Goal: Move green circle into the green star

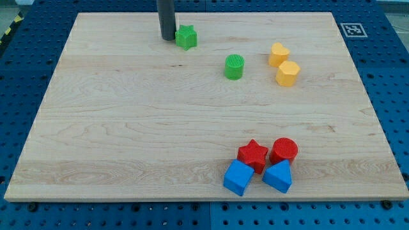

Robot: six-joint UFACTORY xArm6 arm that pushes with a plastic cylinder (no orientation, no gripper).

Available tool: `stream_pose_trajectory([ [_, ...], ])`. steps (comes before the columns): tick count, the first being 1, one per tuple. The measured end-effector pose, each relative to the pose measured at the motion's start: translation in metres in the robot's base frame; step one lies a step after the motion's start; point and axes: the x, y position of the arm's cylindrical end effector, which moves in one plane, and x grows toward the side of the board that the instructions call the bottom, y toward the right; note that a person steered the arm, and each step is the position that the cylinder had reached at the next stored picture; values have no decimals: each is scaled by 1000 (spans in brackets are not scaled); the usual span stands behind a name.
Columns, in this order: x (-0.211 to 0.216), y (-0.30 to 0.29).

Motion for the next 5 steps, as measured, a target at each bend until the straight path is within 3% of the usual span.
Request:
stream_pose_trajectory([
  [2, 25, 30],
  [3, 9, 52],
  [4, -1, 54],
  [5, 29, 32],
])
